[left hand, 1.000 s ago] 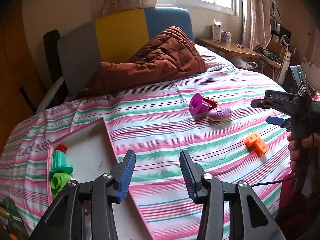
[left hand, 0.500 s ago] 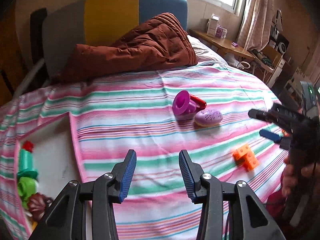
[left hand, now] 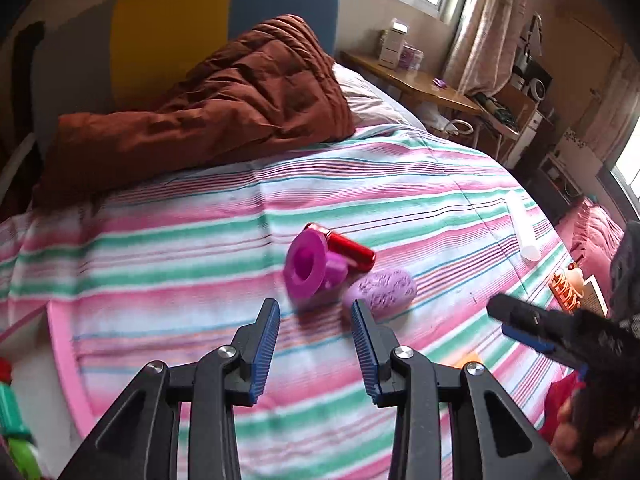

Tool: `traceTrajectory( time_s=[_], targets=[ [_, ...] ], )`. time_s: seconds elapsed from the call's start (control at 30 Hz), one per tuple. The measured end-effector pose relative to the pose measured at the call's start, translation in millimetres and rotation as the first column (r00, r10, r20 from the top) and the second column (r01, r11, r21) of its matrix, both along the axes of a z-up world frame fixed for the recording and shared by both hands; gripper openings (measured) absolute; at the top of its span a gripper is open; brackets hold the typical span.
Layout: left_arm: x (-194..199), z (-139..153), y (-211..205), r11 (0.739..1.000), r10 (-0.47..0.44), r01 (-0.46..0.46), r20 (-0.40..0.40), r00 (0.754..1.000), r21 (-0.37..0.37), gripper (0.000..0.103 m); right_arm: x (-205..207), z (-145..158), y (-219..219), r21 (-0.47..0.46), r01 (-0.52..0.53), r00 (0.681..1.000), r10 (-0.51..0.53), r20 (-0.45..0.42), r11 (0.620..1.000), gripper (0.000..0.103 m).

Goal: Organize rigid objects
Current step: 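Grasp the magenta suction cup with the left gripper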

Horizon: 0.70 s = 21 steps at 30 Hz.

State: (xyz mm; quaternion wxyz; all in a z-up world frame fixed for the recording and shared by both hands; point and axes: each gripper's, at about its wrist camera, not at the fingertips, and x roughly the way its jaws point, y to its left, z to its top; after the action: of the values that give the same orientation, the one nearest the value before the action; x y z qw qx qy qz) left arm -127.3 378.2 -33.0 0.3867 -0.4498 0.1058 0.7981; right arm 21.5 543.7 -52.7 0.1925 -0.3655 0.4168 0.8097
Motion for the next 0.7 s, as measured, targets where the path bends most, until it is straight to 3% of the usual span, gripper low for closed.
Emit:
traceTrajectory(
  time_s=[0.17, 0.27, 0.33, 0.4, 0.53, 0.6, 0.7],
  targets=[
    [-17.1, -14.8, 22.0, 1.0, -0.001, 0.001, 0.021, 1.0, -0.003, 0.044, -3.1, -1.3, -2.6, -0.01, -0.018, 1.0, 0.018, 0.0, 1.0, 0.082],
    [-28.9, -25.3, 30.8, 1.0, 0.001, -0.001, 0.054, 0.999, -0.009, 0.061, -5.2, -2.3, -3.0, -0.016, -0.026, 1.0, 0.026, -0.001, 1.0, 0.082],
    [-38.0, -30.7, 33.5, 1.0, 0.022, -0.023, 0.085, 0.996, 0.006, 0.061, -6.7, -3.4, -3.7, -0.023, -0.033, 0.999, 0.033, -0.001, 0.999, 0.083],
    [-49.0, -38.6, 39.4, 0.999, 0.041, -0.041, 0.111, 0.993, 0.005, 0.069, -7.5, -3.9, -4.3, -0.028, -0.039, 0.999, 0.039, 0.001, 0.999, 0.083],
    [-56.2, -60.5, 47.0, 0.999, 0.046, -0.041, 0.161, 0.986, -0.033, 0.067, -9.7, -4.8, -5.7, -0.03, -0.052, 0.999, 0.053, 0.002, 0.998, 0.083],
    [-51.1, -60.5, 45.9, 0.999, 0.03, -0.027, 0.106, 0.994, -0.025, 0.058, -9.7, -5.5, -5.0, -0.03, -0.05, 0.999, 0.05, 0.004, 0.998, 0.083],
    [-48.5, -60.4, 40.4, 1.0, 0.015, -0.014, 0.102, 0.995, -0.008, 0.057, -9.6, -5.7, -4.0, -0.023, -0.047, 0.999, 0.048, 0.007, 0.999, 0.083]
  ],
)
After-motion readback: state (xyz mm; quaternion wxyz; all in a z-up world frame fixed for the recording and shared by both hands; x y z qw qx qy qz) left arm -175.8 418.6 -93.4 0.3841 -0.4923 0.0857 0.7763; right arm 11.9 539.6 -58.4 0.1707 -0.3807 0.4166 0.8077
